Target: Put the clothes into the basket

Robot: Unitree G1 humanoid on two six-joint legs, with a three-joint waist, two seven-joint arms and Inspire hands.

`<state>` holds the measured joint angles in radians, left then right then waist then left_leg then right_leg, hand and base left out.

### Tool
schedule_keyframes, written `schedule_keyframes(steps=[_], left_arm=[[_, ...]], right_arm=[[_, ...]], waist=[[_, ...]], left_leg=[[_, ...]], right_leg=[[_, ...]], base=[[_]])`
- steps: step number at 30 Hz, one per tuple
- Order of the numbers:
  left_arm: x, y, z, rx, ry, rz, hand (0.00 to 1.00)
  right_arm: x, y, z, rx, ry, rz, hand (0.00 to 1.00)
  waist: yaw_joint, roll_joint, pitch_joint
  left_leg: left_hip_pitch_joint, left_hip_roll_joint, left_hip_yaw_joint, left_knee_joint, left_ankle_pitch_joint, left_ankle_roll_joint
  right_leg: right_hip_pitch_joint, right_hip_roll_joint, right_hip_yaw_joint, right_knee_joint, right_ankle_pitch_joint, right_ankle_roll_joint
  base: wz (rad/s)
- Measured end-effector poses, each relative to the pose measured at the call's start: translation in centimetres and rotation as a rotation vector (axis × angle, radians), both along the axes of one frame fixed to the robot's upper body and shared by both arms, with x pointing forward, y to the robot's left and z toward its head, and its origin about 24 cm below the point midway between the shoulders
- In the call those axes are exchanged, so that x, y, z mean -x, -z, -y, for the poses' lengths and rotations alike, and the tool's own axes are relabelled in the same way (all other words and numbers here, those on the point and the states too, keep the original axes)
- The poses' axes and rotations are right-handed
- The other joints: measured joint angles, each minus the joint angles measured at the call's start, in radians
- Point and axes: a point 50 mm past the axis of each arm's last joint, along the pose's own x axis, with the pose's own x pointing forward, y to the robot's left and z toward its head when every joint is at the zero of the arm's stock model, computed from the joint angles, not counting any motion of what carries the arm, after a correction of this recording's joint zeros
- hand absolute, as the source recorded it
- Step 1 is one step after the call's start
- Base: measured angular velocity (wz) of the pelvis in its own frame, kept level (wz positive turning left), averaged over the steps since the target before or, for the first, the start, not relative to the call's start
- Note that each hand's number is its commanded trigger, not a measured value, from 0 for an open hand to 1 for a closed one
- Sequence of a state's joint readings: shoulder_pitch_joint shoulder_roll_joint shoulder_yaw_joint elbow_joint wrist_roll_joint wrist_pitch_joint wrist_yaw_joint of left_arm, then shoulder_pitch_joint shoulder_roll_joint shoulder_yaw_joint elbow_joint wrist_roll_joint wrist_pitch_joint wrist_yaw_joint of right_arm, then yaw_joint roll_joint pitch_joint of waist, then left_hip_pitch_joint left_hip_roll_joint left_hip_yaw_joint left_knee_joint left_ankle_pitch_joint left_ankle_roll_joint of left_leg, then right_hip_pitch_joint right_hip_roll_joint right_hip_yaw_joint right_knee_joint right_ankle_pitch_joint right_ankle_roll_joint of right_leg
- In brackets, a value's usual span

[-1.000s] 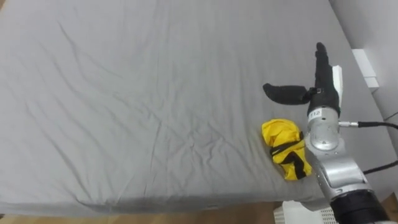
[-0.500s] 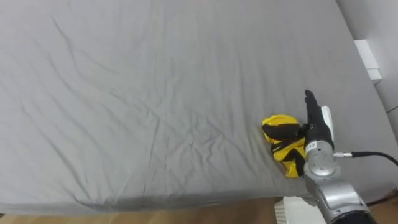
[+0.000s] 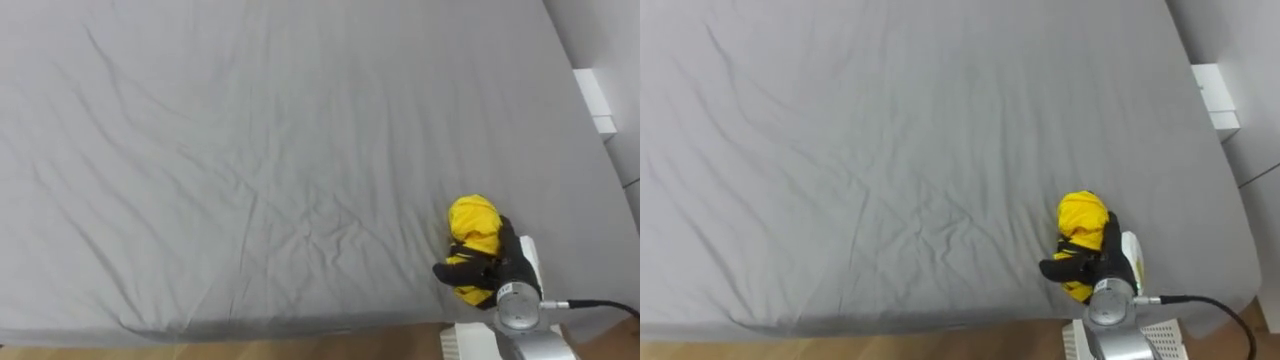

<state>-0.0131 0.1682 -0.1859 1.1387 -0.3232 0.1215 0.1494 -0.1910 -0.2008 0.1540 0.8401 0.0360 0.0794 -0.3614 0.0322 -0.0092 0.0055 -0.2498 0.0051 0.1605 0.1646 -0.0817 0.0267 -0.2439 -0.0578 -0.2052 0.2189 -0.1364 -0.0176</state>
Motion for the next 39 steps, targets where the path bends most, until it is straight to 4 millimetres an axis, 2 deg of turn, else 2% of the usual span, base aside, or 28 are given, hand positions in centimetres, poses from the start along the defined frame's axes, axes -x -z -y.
schedule_keyframes(steps=[1, 2, 9, 14, 28, 30, 33, 37, 39], left_arm=[[0.0, 0.0, 0.0, 0.0, 0.0, 0.0, 0.0], [-0.1, 0.0, 0.0, 0.001, 0.001, 0.001, 0.0], [-0.6, -0.1, 0.0, -0.001, 0.006, 0.013, 0.0], [-0.9, -0.2, 0.1, -0.001, 0.01, 0.02, 0.0], [-1.1, -0.2, 0.0, -0.018, 0.008, 0.015, 0.0], [-1.2, -0.3, -0.2, -0.021, 0.007, 0.023, 0.0], [-1.1, -0.4, -0.4, -0.027, 0.027, 0.029, 0.0], [-0.4, -0.3, -0.7, -0.014, 0.008, 0.027, 0.0], [-0.1, -0.4, -0.7, -0.01, -0.005, 0.04, 0.0]], right_arm=[[0.0, 0.1, 0.0, -0.001, 0.003, -0.005, 0.87], [0.0, 0.1, 0.1, -0.001, 0.005, -0.011, 1.0], [-0.6, 0.1, 0.9, 0.017, 0.045, -0.032, 1.0], [-0.2, 0.3, 1.9, 0.039, 0.066, -0.064, 1.0], [0.8, 1.0, 1.9, -0.035, 0.136, -0.081, 1.0], [0.6, 0.5, 1.8, -0.056, 0.133, -0.052, 1.0], [0.8, 0.2, 1.9, -0.076, 0.133, -0.016, 1.0], [1.9, -0.2, 2.5, -0.097, 0.166, 0.028, 1.0], [2.1, -0.9, 3.2, -0.096, 0.186, 0.066, 1.0]], waist=[[0.0, 0.0, 0.0002], [0.001, 0.0, 0.0005], [0.0, 0.003, 0.0036], [0.0, 0.008, 0.0056], [0.0, 0.011, 0.0049], [-0.006, 0.008, 0.0046], [-0.016, 0.0, 0.005], [-0.029, -0.015, 0.0034], [-0.058, -0.018, 0.0018]], left_leg=[[-0.001, 0.0, 0.0, 0.0, 0.0, 0.0], [-0.002, 0.0, 0.0, 0.0, 0.0, 0.0], [-0.005, 0.001, -0.002, 0.0, -0.001, 0.001], [-0.009, 0.003, -0.003, 0.0, -0.001, 0.001], [0.023, 0.0, 0.006, -0.001, -0.001, 0.001], [0.028, -0.002, 0.005, -0.004, -0.001, 0.0], [0.047, -0.002, 0.005, -0.009, -0.001, 0.0], [0.105, -0.001, 0.021, -0.018, -0.014, -0.002], [0.126, 0.0, 0.033, -0.019, -0.022, -0.001]], right_leg=[[0.0, 0.0, -0.001, 0.0, 0.0, 0.0], [0.0, -0.001, -0.003, 0.0, 0.0, 0.0], [-0.001, 0.001, -0.005, 0.001, -0.001, 0.001], [0.0, 0.002, -0.016, 0.0, 0.0, 0.0], [0.029, 0.0, -0.006, 0.001, 0.0, 0.0], [0.031, 0.001, 0.008, 0.001, -0.014, 0.002], [0.049, 0.002, 0.009, 0.0, -0.014, 0.003], [0.084, 0.007, 0.035, -0.002, -0.022, 0.006], [0.1, 0.01, 0.051, -0.002, -0.023, 0.008]], base=[[0.03], [0.05], [0.02], [0.06], [0.01], [-0.02], [0.0], [-0.14], [-0.19]])
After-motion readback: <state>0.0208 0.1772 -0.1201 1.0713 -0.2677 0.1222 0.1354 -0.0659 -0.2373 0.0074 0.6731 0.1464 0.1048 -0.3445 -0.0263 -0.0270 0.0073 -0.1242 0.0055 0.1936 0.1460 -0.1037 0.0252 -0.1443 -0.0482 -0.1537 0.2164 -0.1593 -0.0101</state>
